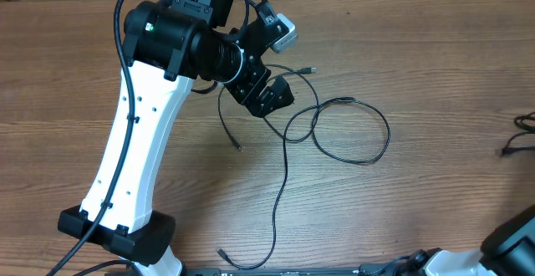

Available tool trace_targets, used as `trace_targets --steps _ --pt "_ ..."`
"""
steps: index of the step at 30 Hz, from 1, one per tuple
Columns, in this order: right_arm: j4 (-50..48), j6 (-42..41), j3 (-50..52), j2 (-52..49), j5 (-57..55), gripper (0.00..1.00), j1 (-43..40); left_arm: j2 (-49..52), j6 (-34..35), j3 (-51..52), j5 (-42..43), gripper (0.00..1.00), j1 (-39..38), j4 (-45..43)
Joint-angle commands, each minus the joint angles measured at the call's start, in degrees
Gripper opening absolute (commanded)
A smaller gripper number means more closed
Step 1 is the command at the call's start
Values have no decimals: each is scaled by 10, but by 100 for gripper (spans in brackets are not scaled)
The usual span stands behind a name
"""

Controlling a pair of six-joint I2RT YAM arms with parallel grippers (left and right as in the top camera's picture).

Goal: Untangle cables

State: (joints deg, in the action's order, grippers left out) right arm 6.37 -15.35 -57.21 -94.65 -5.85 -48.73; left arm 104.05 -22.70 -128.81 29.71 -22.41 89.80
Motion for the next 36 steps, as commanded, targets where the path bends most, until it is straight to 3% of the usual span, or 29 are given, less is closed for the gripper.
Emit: trace_targets --steps 1,10,17,22,36 --pt "-1 2 -5 -14 -1 100 -3 -2 0 1 1 100 -1 -1" --pt "-17 5 -8 0 262 100 -2 -2 0 1 1 99 -1 -1" --pt "57 2 -9 89 127 100 -3 -2 0 1 1 100 -1 -1" --pt "133 -46 -9 151 22 100 -2 -2 0 1 1 100 -1 -1" --pt "247 -61 -9 45 30 100 -1 -2 0 1 1 100 -1 -1"
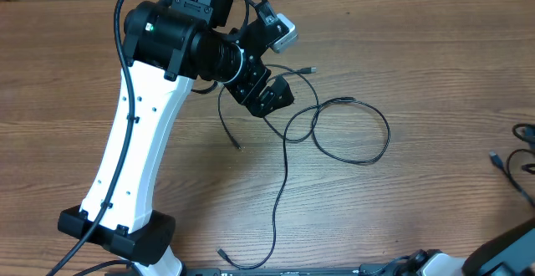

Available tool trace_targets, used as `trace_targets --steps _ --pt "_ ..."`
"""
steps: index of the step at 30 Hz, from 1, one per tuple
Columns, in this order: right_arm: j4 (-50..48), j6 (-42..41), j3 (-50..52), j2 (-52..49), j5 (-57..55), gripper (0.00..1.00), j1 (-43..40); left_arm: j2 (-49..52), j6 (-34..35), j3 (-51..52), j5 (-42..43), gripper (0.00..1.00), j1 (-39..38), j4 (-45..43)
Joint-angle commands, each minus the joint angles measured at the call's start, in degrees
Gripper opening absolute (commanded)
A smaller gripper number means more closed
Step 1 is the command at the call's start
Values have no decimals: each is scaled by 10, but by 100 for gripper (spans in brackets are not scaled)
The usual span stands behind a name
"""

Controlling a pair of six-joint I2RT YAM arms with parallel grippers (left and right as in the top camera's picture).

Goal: Untangle cables

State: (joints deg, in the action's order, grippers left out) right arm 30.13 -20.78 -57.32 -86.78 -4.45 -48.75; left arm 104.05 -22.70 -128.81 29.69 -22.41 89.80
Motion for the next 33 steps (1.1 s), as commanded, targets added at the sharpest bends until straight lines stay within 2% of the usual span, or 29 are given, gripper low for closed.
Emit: trace_targets --steps 1,6,10,13,17,21,26,28,31,33 --pt "15 -7 -8 -43 21 100 -1 -2 0 1 1 100 -1 -1" --pt "48 0 -8 -96 74 100 -1 -2 0 1 1 100 -1 -1" --pt "72 46 -8 -113 273 100 -1 -2 0 1 1 100 -1 -1" --pt "109 61 -8 -113 375 100 -1 -2 0 1 1 100 -1 -1" --pt "149 66 -8 -113 440 100 -1 -2 0 1 1 100 -1 -1" --pt "160 103 -8 -113 565 100 -1 -2 0 1 1 100 -1 -1" --pt "163 166 -8 -113 796 100 -1 -2 0 1 1 100 -1 -1" --pt "151 166 -8 -113 869 100 -1 -2 0 1 1 100 -1 -1" --pt "101 161 -8 -113 944 100 -1 -2 0 1 1 100 -1 -1" --pt "76 162 -8 -113 944 100 -1 -2 0 1 1 100 -1 -1"
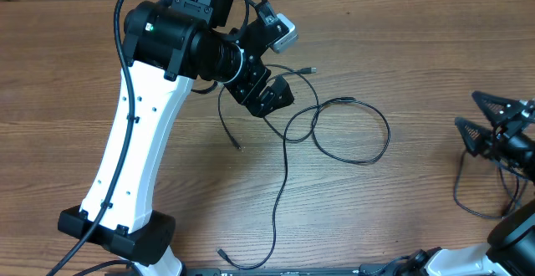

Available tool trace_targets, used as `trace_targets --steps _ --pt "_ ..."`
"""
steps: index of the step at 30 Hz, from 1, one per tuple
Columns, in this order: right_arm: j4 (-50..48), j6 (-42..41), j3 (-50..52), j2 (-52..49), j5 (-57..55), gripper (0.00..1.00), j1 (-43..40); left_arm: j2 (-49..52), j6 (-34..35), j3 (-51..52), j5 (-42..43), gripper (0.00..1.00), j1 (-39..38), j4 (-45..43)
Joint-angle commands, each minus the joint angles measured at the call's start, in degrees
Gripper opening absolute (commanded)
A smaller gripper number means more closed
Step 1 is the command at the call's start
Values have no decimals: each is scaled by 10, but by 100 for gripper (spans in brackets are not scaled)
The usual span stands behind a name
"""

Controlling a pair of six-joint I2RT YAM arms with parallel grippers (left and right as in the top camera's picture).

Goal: Untangle cables

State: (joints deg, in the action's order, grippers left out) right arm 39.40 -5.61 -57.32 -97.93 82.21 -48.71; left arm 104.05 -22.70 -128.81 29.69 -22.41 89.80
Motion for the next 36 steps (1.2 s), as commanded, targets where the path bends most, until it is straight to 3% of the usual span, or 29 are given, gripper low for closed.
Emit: trace_targets --steps 1,9,16,19,22,28,36 --pt "-16 10 -8 -1 77 100 -1 -2 0 1 1 100 -1 -1" --pt "-45 10 -15 5 23 100 23 -2 0 1 1 100 -1 -1" --pt "-42 -4 -69 14 -125 100 152 -2 0 1 1 100 -1 -1" --pt "-21 -3 -95 14 -215 100 221 -2 0 1 1 100 -1 -1" --pt "14 -5 -107 14 -379 100 293 -2 0 1 1 100 -1 -1" --pt "68 -18 -106 14 -565 100 333 -2 0 1 1 100 -1 -1" --pt "134 46 -97 14 -565 100 346 -2 0 1 1 100 -1 -1"
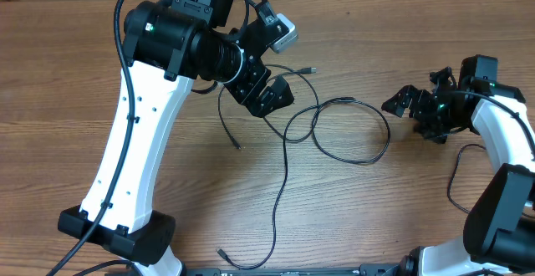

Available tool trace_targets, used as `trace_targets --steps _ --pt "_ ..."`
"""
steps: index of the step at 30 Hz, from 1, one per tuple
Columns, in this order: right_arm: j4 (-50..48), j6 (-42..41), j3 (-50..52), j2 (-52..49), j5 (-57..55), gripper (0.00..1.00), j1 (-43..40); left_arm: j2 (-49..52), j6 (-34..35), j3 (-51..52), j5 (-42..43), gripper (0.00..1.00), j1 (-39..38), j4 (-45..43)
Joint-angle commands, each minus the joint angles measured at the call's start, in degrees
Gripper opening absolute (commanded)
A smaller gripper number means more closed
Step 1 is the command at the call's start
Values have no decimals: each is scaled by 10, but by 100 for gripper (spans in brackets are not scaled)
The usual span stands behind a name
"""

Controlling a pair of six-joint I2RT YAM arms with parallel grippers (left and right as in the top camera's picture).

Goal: Untangle cables

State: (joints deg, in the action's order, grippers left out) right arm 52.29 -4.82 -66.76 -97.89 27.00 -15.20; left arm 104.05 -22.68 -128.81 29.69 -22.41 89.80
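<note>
Thin black cables lie tangled mid-table. One forms a wide loop [368,134]. A long strand [282,184] runs down to a plug near the front edge, a short end [227,130] points down-left, and a small connector [311,69] lies at the back. My left gripper [269,102] sits at the knot's left side, shut on the cable where the strands meet. My right gripper [407,117] hovers just right of the loop with its fingers spread, nothing between them.
The left arm's white link [138,142] slants across the left part of the wooden table [376,226], its base at the front left. The right arm's own black lead [456,184] hangs by the right edge.
My right gripper has moved left from near the table's right edge to just beside the cable loop, and the arm has turned. The left gripper and the cables have not moved.
At first only the right arm's edge showed at the far right, while the left gripper held the cable at the knot. The right gripper then came into view at the right edge, open. Now it is beside the loop; the cables lie unchanged.
</note>
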Motion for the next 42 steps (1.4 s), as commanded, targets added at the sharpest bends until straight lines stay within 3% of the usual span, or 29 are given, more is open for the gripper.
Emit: trace_targets --steps 1,10,12,14,15,17,19,22,29,36,42 --pt "6 44 4 13 -13 100 19 -2 0 1 1 100 -1 -1" --pt "-67 20 95 10 -12 97 63 -2 0 1 1 100 -1 -1" --pt "-71 17 107 8 7 87 63 -2 0 1 1 100 -1 -1" --pt "-67 17 110 8 27 70 63 -2 0 1 1 100 -1 -1" --pt "-63 17 110 8 27 53 63 -2 0 1 1 100 -1 -1" --pt "-58 16 110 8 28 37 63 -2 0 1 1 100 -1 -1" --pt "-53 17 110 8 34 27 63 -2 0 1 1 99 -1 -1" --pt "-52 16 110 8 38 4 63 -2 0 1 1 100 -1 -1" --pt "-9 -14 34 9 81 4 63 -2 0 1 1 100 -1 -1" --pt "142 -17 -290 12 90 4 63 -2 0 1 1 100 -1 -1" --pt "155 -95 -525 12 91 4 63 -2 0 1 1 100 -1 -1"
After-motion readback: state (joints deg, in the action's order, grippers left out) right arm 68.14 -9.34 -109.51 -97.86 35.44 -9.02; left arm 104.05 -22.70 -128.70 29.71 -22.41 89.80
